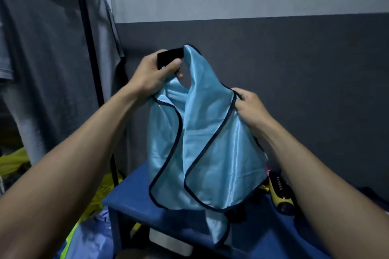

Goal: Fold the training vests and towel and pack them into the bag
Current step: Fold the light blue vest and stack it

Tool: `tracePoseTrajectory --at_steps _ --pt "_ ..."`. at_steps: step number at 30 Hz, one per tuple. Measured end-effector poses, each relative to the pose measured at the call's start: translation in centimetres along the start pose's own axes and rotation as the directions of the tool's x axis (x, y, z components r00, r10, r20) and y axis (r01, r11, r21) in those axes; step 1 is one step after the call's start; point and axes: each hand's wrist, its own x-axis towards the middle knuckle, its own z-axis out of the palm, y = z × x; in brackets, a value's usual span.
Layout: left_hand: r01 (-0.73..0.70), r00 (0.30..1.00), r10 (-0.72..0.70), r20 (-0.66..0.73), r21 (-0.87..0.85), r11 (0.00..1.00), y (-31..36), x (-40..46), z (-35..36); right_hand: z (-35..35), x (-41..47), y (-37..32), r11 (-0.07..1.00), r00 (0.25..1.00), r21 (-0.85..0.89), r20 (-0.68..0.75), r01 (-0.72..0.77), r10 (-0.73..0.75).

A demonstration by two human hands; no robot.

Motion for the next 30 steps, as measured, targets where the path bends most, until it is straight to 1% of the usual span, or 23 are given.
tracePoseTrajectory --at_steps 2,3,5,7,9,11,13,14,15,16,17,18,20,21,22,23,24,25,26,27,29,30 --pt "0.002 0.999 -0.006 0.045 0.105 0.994 -0.7 -0.2 0.3 -1.6 0.1 -0.5 0.998 0.999 -0.064 -0.029 0.028 -0.03" --pt "0.01 0.999 -0.015 0.039 0.124 0.992 -1.0 -0.2 0.6 -2.3 0.4 -0.5 0.988 0.997 -0.148 -0.045 0.048 -0.055" --pt "0.039 0.998 -0.036 -0.045 0.081 0.996 -1.8 0.1 1.2 -3.6 0.9 -0.4 0.924 0.995 -0.376 -0.031 0.075 -0.093" --pt "0.052 0.99 -0.046 -0.134 0.039 0.998 -1.9 0.5 1.9 -4.7 1.0 0.2 0.856 0.999 -0.516 0.012 0.039 -0.039" --pt "0.044 0.992 -0.04 -0.116 0.034 0.998 -1.6 0.9 2.9 -5.1 0.4 1.0 0.826 0.999 -0.563 0.032 -0.019 0.044" --pt "0.021 1.0 -0.019 -0.025 0.087 0.996 -1.2 1.4 4.2 -4.8 -0.2 2.1 0.849 0.995 -0.521 0.0 -0.085 0.099" --pt "0.019 0.997 -0.029 0.071 0.136 0.991 -0.4 1.6 5.7 -3.7 -0.8 1.8 0.909 0.978 -0.364 -0.032 -0.204 0.207" --pt "0.017 0.992 -0.035 0.118 0.146 0.989 0.0 1.7 6.4 -3.1 -1.2 1.1 0.931 0.959 -0.242 0.01 -0.273 0.284" --pt "0.013 0.986 -0.037 0.162 0.148 0.989 0.4 1.7 7.0 -2.5 -1.6 0.5 0.937 0.934 -0.102 0.094 -0.335 0.344" --pt "0.007 0.979 -0.037 0.199 0.147 0.989 0.7 1.8 7.6 -2.0 -1.9 -0.2 0.927 0.912 0.012 0.184 -0.374 0.365" --pt "-0.004 0.974 -0.03 0.223 0.151 0.989 0.9 1.9 8.0 -1.6 -2.1 -0.6 0.927 0.903 0.053 0.257 -0.37 0.345" --pt "-0.016 0.972 -0.022 0.234 0.159 0.987 1.0 2.1 8.4 -1.3 -2.4 -0.9 0.939 0.902 0.044 0.295 -0.341 0.314" --pt "-0.041 0.972 -0.002 0.235 0.179 0.983 1.1 2.4 8.7 -1.0 -2.9 -0.9 0.964 0.915 -0.032 0.306 -0.265 0.262" --pt "-0.058 0.97 0.008 0.241 0.198 0.978 1.1 2.5 8.7 -1.1 -2.9 -0.5 0.968 0.929 -0.08 0.272 -0.239 0.251" --pt "-0.076 0.968 0.017 0.249 0.23 0.97 1.2 2.5 8.6 -1.1 -2.7 -0.1 0.967 0.952 -0.151 0.196 -0.207 0.234" --pt "-0.101 0.968 0.029 0.248 0.284 0.953 1.2 2.5 8.4 -1.6 -2.2 0.4 0.948 0.974 -0.267 0.095 -0.174 0.206" --pt "-0.129 0.971 0.044 0.235 0.359 0.924 1.2 2.5 8.0 -2.3 -1.8 0.6 0.905 0.986 -0.396 -0.001 -0.152 0.165" --pt "-0.147 0.976 0.056 0.212 0.443 0.884 1.1 2.4 7.5 -3.2 -1.3 1.0 0.863 0.988 -0.482 -0.092 -0.152 0.122" --pt "-0.148 0.981 0.06 0.183 0.513 0.845 0.8 2.3 6.8 -4.3 -1.0 1.0 0.848 0.981 -0.504 -0.173 -0.163 0.086" --pt "-0.137 0.987 0.06 0.152 0.565 0.813 0.5 2.3 6.0 -5.5 -0.6 1.0 0.859 0.97 -0.481 -0.234 -0.172 0.063" --pt "-0.104 0.993 0.041 0.112 0.646 0.756 -0.3 2.0 4.6 -7.9 0.0 0.8 0.894 0.943 -0.413 -0.332 -0.172 0.029" --pt "-0.094 0.994 0.028 0.107 0.685 0.723 -0.7 1.8 4.1 -8.9 0.2 0.6 0.897 0.928 -0.409 -0.372 -0.164 0.0"
